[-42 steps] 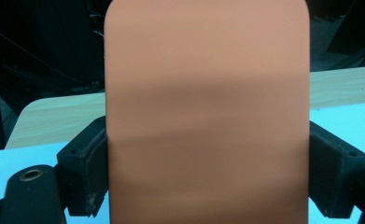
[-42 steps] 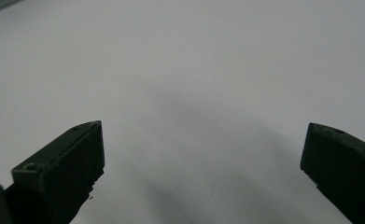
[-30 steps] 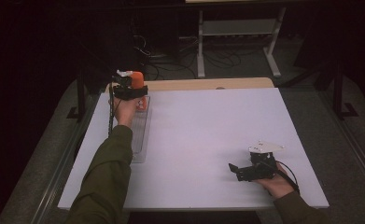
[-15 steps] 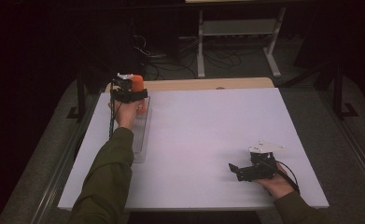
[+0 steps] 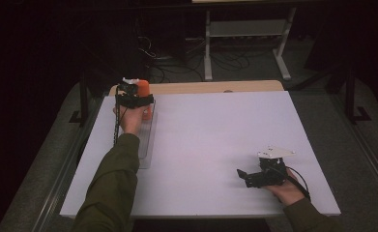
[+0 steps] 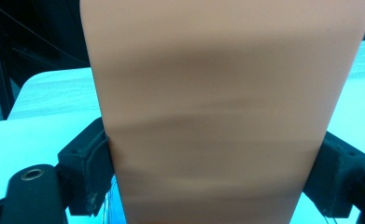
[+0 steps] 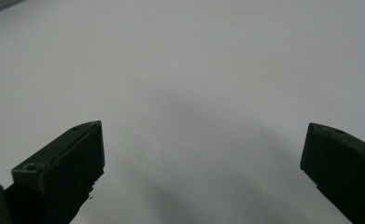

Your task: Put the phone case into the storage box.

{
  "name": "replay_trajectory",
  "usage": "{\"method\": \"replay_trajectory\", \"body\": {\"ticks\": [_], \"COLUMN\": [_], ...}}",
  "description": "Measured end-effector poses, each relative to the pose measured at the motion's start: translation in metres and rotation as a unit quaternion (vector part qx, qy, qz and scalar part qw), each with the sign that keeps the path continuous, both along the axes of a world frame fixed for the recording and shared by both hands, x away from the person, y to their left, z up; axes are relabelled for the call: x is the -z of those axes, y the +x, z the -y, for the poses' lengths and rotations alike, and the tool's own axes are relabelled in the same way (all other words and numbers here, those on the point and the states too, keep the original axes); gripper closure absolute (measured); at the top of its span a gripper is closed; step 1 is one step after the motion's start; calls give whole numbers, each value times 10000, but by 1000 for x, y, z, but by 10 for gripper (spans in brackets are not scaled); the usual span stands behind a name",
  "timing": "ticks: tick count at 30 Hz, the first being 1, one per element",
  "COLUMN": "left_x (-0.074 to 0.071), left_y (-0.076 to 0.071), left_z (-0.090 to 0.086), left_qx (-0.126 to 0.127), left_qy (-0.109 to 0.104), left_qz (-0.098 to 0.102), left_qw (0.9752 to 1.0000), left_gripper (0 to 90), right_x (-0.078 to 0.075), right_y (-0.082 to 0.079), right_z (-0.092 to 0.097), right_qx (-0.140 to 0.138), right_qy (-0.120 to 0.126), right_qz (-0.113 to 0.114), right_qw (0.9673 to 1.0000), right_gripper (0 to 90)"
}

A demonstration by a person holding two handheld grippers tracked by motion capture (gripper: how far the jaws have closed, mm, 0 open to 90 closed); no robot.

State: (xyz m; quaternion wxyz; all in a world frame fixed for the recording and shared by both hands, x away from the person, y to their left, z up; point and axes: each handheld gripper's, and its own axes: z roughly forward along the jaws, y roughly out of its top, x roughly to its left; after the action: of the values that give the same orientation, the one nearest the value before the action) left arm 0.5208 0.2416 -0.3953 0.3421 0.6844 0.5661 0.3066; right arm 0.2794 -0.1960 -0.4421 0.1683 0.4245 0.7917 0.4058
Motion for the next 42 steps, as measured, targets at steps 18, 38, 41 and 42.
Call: {"method": "replay_trajectory", "body": {"ticks": [18,38,41,42], "left_x": [3,3,2,2], "left_y": [-1,-1,-1,-1], "left_z": [2,2,3,3], "left_qx": [20,17,47,48], "left_qy": [71,114,123,116], "left_qz": [-98,-65,-30,-28], "left_qw": [9999,9999,9999,9999], "left_gripper": [154,139,139,139], "right_x": [0,-1,-1,-1], "right_y": [0,0,0,0], "right_z": [0,0,0,0], "right_qx": [-17,-26,-31,-31], "right_qy": [-7,-16,-13,-20], "right_qz": [2,33,26,27], "right_qw": [10000,10000,10000,10000], "right_gripper": [0,0,0,0]}}
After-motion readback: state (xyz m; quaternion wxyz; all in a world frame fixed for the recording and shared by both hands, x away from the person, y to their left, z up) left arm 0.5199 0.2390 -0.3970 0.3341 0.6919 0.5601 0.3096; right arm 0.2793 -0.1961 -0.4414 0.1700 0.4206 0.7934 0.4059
